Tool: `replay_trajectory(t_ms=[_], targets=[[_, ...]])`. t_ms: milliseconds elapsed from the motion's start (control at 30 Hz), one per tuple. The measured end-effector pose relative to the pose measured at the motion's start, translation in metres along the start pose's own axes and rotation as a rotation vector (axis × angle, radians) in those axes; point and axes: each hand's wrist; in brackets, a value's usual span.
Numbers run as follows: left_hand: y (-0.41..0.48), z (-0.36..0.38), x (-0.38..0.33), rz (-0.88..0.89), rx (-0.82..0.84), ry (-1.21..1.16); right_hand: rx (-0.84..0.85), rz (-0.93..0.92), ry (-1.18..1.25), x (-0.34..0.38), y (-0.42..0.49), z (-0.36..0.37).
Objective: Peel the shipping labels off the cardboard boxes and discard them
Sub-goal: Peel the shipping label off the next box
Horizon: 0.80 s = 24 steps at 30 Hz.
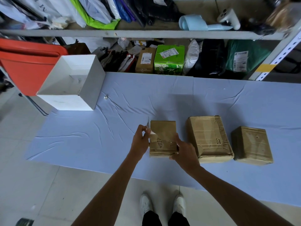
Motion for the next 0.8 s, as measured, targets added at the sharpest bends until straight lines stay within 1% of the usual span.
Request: replay_trajectory(t_ms=[233, 433, 600, 667, 800], targets=[[0.002, 0.0, -0.001, 0.007, -0.031, -0.118, -0.01, 0.035, 0.021, -0.001, -0.003, -0.002], [0.002, 0.003, 0.001, 0.048, -0.049, 0.029, -0.021, 0.015, 0.001, 0.009, -0.004, 0.0], [0.003, 0.002, 0.001, 0.152, -0.057, 0.118, -0.001, 0.01, -0.022, 0.01, -0.007, -0.002], [0.004, 0.002, -0.004, 0.184, -0.067, 0.142, -0.008, 0.001, -0.039, 0.011, -0.008, -0.004], [0.008, 0.0, -0.009, 0.225, -0.072, 0.157, -0.007, -0.013, 0.006, 0.013, -0.009, -0.005]])
Point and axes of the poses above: each hand's wrist, its own y-axis towards the middle knuckle, its own z-axis out of the palm, x = y × z, and after that the axes turned 12 degrees about -y, right-handed
